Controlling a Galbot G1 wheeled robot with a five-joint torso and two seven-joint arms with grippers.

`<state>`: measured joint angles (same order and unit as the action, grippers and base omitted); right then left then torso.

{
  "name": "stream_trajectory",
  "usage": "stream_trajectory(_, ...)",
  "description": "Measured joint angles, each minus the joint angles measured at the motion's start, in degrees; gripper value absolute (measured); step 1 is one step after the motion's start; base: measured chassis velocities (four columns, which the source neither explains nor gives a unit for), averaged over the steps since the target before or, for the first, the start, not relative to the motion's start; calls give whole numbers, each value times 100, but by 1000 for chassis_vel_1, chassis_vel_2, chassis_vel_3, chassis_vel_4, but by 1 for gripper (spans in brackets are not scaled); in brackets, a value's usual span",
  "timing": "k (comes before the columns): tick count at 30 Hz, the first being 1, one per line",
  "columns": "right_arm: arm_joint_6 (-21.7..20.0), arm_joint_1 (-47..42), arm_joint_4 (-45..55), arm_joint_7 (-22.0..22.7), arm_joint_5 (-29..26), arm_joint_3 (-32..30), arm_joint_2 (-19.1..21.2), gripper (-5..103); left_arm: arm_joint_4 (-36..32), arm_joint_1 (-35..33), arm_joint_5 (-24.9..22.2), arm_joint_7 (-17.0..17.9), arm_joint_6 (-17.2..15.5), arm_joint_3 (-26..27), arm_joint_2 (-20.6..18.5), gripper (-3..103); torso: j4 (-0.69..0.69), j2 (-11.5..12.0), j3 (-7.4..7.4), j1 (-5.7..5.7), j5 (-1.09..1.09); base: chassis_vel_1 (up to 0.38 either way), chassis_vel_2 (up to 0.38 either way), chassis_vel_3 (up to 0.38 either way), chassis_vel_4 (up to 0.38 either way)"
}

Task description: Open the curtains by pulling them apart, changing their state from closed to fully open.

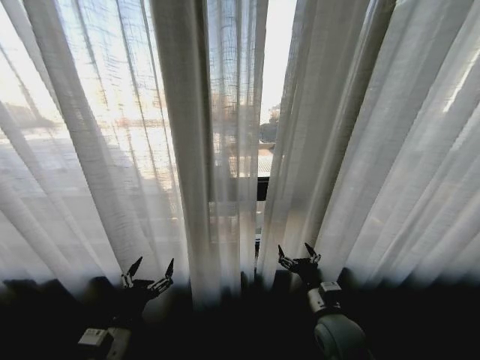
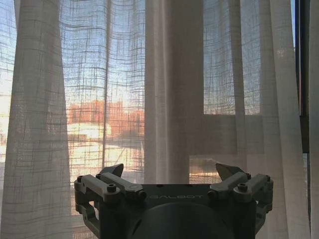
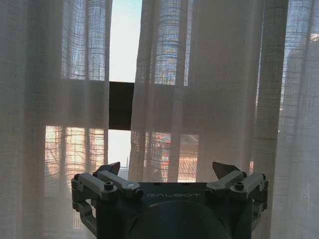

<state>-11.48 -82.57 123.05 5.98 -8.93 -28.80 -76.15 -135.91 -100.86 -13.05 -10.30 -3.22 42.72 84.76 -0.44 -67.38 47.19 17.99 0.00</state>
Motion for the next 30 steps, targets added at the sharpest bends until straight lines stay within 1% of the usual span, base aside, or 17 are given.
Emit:
stream_trajectory(8,0,3,-13,1,-3,11,-7,100,8,-7,5,0,11,5,1,100,0,-1,-2,-2,1,-90,134,78,-112)
stream_trajectory(18,69,-6,-69,23,3,24,-2,100,31,-89,6,0,117,18,30,100,0,2,1,4,2,-186,154,179,-157)
stream_trajectory(25,-47,203,-298,112,-13,5,-5,100,21,-125,8,0,133,25,37,100,0,2,1,5,1,-40,61,58,-55)
stream_trajectory(27,-201,454,-517,217,-227,17,4,100,13,-139,24,-1,134,25,30,100,0,-1,-2,-3,1,0,0,0,0)
stream_trajectory(28,-201,454,-517,217,-227,17,4,100,13,-139,24,-1,134,25,30,100,0,-1,-2,-3,1,0,0,0,0)
stream_trajectory(29,-317,603,-627,343,-423,36,7,100,12,-141,58,-2,135,20,36,100,0,-2,-2,-4,1,0,0,0,0)
stream_trajectory(30,-359,667,-680,391,-494,40,10,100,11,-143,72,-2,135,18,41,100,1,-2,-2,-4,1,0,0,0,0)
